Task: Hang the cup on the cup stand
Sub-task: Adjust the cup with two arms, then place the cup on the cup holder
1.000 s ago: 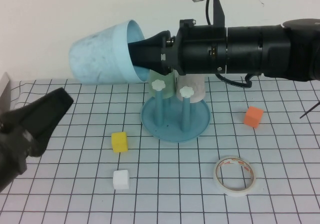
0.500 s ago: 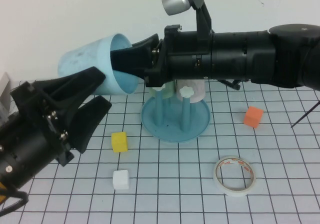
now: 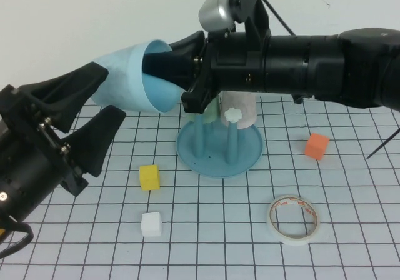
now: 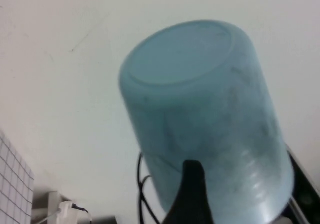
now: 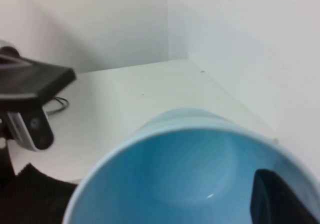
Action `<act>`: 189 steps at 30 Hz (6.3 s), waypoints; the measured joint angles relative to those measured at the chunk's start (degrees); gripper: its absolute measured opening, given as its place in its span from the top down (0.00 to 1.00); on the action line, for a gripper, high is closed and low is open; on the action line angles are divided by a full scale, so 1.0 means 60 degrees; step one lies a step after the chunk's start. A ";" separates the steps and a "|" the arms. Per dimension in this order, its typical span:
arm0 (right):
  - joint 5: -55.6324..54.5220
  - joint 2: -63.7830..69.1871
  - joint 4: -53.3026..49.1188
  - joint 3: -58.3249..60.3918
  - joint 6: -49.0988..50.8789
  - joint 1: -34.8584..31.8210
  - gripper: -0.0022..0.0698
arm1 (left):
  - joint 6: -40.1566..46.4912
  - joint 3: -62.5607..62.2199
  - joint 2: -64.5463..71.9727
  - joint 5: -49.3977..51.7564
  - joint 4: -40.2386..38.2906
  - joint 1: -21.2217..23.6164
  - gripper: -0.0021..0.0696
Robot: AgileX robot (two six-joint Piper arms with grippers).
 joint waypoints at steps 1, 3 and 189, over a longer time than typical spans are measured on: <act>-0.0082 -0.0049 -0.0019 0.0000 -0.0137 0.0000 0.94 | 0.0000 0.0000 0.0000 0.0053 0.0000 0.0000 0.24; -0.0227 -0.0191 -0.0020 0.0000 -0.0323 0.0000 0.94 | 0.0000 0.0000 0.0000 0.0261 0.0021 0.0000 0.24; 0.4019 -0.8699 -1.7585 0.3493 1.5977 0.2363 0.96 | 1.4362 -0.1428 0.0861 -0.0661 -0.0746 0.0012 0.24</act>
